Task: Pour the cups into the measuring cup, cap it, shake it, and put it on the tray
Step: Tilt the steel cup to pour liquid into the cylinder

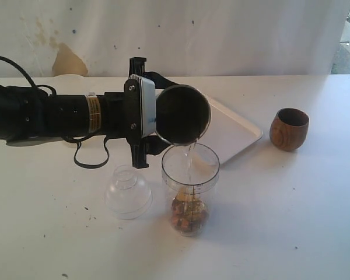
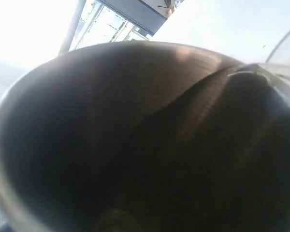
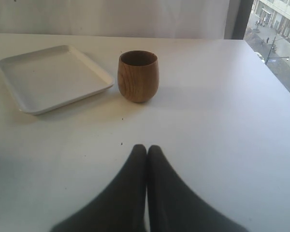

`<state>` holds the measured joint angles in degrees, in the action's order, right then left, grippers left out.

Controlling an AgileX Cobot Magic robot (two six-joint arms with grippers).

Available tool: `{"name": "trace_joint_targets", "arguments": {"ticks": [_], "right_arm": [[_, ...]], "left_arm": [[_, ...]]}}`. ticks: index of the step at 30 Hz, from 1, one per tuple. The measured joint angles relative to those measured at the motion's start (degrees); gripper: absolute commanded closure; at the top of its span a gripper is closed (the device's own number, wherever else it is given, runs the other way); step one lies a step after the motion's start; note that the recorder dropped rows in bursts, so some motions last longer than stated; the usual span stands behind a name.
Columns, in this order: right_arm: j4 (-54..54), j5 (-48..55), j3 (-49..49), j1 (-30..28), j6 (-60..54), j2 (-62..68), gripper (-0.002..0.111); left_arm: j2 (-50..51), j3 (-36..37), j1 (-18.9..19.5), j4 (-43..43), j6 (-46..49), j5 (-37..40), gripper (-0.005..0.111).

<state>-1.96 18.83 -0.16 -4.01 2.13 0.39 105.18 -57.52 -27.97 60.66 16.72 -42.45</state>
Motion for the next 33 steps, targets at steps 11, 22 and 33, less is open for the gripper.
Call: {"name": "trace_joint_targets", "arguments": {"ticks": [11, 22, 33], "right_arm": [[0.0, 0.0, 0.0, 0.0, 0.0, 0.0, 0.108], [0.0, 0.0, 0.0, 0.0, 0.0, 0.0, 0.108], [0.0, 0.0, 0.0, 0.0, 0.0, 0.0, 0.108]], "left_arm": [[0.0, 0.0, 0.0, 0.0, 6.2, 0.0, 0.107], [0.0, 0.0, 0.0, -1.3, 8.7, -0.7, 0.107], [0.0, 0.0, 0.0, -2.4, 14.7, -1.1, 0.107]]}}
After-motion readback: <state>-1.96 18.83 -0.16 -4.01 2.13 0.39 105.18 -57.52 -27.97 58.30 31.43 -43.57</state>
